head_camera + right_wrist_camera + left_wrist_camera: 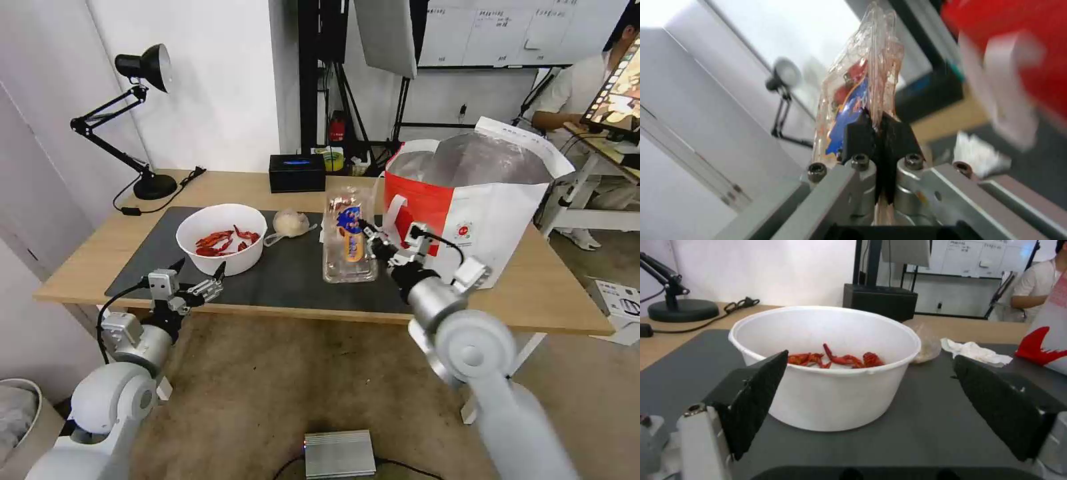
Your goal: Pick up the trash from the table and place it into the takeout bag.
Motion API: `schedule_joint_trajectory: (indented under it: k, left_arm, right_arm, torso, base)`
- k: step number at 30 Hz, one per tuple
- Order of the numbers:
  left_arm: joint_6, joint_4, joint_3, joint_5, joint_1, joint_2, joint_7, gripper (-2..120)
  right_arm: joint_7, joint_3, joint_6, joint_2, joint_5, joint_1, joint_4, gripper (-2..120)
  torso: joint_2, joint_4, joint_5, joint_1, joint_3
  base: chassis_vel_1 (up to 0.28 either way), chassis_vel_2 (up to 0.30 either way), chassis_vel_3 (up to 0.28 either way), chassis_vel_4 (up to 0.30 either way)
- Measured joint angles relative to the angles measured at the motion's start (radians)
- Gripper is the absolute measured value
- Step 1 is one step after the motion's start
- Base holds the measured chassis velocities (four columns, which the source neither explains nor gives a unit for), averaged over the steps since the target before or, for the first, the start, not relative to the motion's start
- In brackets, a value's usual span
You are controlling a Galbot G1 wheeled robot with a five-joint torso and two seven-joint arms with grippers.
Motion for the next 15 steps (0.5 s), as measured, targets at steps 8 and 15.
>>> schedule_joint_trajectory:
  k: [8, 15]
  left_arm:
    - [-0.004, 0.001, 0.000, 0.004, 0.008, -0.011, 0.000, 100]
    - [-0.009, 0.002, 0.005, 0.014, 0.013, -0.019, 0.001, 100]
  right_arm:
    - [-0.080, 0.129, 0.066, -0.069, 0.070, -0.001, 0.047, 0]
    - [-0.103, 0.231, 0.116, -0.130, 0.164, 0.025, 0.060, 0]
  torso:
    - [0.000, 0.0000, 0.0001, 0.000, 0.000]
    - [0.000, -0.0001, 0.0001, 0.000, 0.000]
  base:
    - [0.000, 0.000, 0.000, 0.000]
    - [0.000, 0.000, 0.000, 0.000]
